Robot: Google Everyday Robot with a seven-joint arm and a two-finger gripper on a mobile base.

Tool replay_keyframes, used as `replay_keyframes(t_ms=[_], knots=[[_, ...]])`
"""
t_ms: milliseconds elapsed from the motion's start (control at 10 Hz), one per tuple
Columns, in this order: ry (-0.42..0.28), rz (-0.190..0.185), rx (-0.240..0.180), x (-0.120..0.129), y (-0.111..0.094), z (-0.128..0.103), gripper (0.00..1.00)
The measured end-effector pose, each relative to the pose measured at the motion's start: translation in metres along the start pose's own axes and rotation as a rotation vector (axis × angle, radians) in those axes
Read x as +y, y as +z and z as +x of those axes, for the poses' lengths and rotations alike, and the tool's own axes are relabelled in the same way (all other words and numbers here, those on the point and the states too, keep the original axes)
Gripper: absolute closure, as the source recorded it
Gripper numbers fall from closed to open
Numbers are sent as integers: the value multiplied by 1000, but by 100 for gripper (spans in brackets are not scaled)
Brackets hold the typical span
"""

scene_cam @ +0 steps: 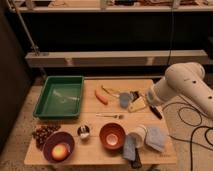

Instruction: Place fork in plastic cup

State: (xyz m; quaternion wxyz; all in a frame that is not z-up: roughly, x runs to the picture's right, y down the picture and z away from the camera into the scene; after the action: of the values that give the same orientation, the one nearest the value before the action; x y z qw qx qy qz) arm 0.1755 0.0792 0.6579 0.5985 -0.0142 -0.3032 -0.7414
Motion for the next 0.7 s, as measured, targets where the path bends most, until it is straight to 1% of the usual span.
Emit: replay_keyframes(t_ms=[500,600,700], knots=[[9,-4,-3,1,1,0,20],[24,-10,-8,0,5,3,20],[45,-15,-15,-4,17,12,20]])
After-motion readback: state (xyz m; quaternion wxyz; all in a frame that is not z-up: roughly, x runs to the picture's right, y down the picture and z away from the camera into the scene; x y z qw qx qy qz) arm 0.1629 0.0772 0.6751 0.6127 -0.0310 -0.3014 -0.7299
